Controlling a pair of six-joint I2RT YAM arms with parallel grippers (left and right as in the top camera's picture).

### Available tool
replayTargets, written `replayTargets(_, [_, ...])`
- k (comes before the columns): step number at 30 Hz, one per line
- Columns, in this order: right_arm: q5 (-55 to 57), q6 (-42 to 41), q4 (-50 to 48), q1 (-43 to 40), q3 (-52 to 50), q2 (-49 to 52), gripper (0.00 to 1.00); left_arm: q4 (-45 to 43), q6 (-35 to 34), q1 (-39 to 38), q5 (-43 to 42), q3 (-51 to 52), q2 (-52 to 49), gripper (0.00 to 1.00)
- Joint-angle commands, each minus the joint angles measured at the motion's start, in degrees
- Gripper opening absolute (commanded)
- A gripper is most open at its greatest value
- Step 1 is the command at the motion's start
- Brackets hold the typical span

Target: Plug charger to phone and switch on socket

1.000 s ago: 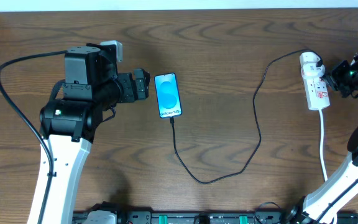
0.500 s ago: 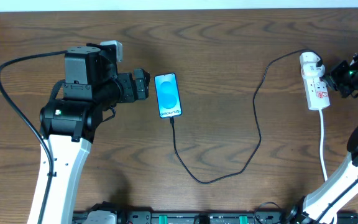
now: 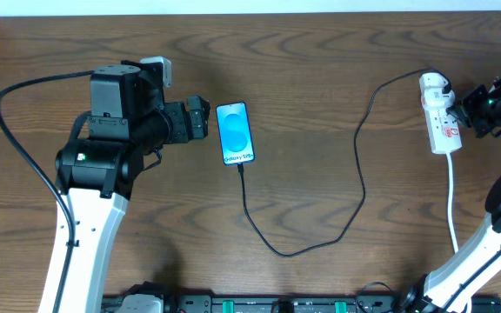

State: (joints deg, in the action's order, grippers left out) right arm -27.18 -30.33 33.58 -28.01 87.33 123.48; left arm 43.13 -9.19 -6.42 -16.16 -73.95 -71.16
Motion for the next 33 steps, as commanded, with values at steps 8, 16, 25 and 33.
replayTargets(8, [-2.71, -4.63, 0.11, -11.21, -2.03, -7.13, 0.01, 0.13, -0.09, 0.28, 0.39, -0.26, -0.07, 0.96])
replayTargets(16, [-15.41, 4.76, 2.16, -12.0, -2.03, -22.71, 0.01, 0.13, -0.09, 0.28, 0.39, -0.26, -0.07, 0.96])
replayTargets(25, [-11.28, 24.44, 14.64, 7.17, -2.03, -42.4, 0.01, 0.13, -0.09, 0.28, 0.39, -0.26, -0.07, 0.96])
replayTargets(33, [7.15, 28.94, 27.17, 29.46, -2.03, -49.94, 0.02, 0.13, -0.09, 0.28, 0.39, -0.26, -0.07, 0.96])
